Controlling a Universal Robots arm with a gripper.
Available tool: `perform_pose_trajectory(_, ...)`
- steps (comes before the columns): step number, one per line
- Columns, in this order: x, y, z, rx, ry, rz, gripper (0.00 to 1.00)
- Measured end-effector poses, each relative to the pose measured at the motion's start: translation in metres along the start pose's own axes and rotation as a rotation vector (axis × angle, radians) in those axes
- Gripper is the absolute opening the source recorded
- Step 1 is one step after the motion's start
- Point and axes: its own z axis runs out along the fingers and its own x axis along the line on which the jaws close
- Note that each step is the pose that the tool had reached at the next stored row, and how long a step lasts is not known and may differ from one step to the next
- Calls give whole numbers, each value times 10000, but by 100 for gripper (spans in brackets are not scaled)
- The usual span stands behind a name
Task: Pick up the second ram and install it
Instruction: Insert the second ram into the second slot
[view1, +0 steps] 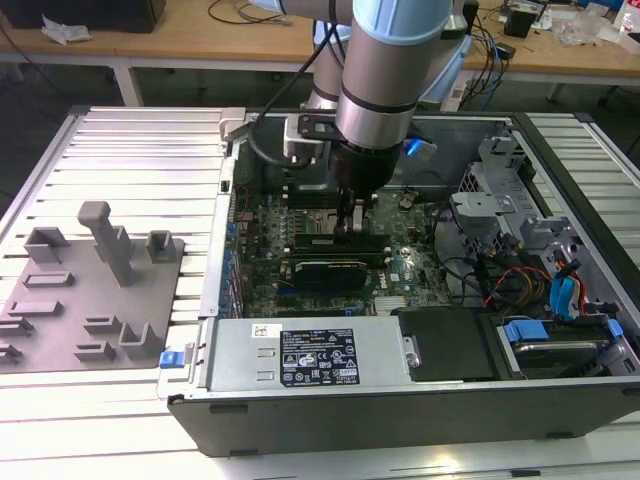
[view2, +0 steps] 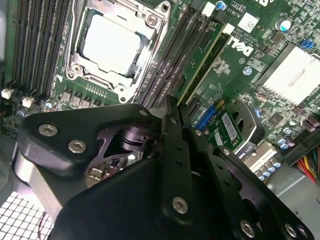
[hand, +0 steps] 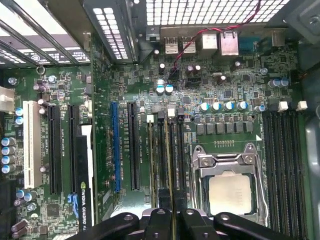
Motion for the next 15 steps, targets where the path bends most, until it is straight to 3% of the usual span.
perform_pose_trajectory(6,4,25,90,1,1,0,13)
perform_pose_trajectory(10,-2,25,100,-5,4,-227,13)
perform_pose_trajectory(13,-3,23,103,-11,-105,-353,13)
perform_pose_trajectory(15,-2,23,105,-8,-125,-184,13)
